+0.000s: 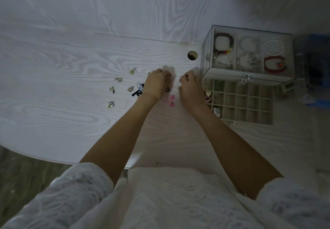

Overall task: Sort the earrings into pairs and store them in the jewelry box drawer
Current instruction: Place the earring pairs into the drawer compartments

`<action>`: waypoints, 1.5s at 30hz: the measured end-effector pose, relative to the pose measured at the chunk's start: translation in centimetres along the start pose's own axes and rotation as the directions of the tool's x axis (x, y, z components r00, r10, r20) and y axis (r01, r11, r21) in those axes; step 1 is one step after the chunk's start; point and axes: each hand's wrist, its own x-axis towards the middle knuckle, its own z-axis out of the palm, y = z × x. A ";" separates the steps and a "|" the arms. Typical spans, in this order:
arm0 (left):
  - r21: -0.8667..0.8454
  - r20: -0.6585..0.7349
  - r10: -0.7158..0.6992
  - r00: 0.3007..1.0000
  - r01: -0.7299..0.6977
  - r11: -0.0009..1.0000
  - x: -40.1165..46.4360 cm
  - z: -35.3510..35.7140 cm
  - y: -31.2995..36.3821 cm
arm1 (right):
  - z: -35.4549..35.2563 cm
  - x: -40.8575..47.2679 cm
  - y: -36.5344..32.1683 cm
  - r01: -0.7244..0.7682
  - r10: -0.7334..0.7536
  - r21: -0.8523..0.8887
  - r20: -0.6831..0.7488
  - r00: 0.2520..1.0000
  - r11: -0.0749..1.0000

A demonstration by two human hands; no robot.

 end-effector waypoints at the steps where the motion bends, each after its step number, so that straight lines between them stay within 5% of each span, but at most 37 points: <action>1: 0.004 0.007 -0.001 1.000 0.001 1.000 -0.2 -0.2 0.0 | 0.1 0.0 0.0 0.007 -0.007 -0.006 0.006 1.000 1.000; 6: 0.052 0.168 0.049 0.985 -0.059 0.997 -0.8 -0.9 -0.6 | 0.0 -0.2 0.2 0.022 -0.022 0.047 -0.008 1.000 0.999; 14: 0.049 0.079 0.043 0.996 -0.047 0.998 0.3 -0.3 0.0 | 0.4 -0.7 0.2 -0.045 0.056 0.143 -0.071 0.996 0.989; 22: -0.270 0.033 -0.137 0.990 0.140 0.953 -0.6 0.7 1.2 | -0.1 -0.2 -0.6 -0.154 0.202 0.503 -0.043 0.978 0.851; 28: -0.460 0.073 -0.126 0.989 0.146 0.876 -2.4 0.8 3.3 | -1.3 -2.4 0.6 -0.109 0.209 0.582 -0.107 0.972 0.806; 34: -0.324 0.150 -0.078 0.986 0.124 0.938 -3.6 0.9 3.2 | -2.0 -4.1 2.1 -0.065 0.159 0.471 -0.162 0.974 0.880; 40: -0.007 0.232 0.112 0.966 -0.113 0.994 -2.7 1.0 2.7 | -2.2 -4.1 2.2 -0.046 0.116 0.388 -0.158 0.981 0.921; 45: 0.104 0.235 0.127 0.963 -0.155 0.982 -2.3 1.5 3.2 | -1.9 -3.6 1.9 -0.044 0.083 0.282 -0.126 0.989 0.958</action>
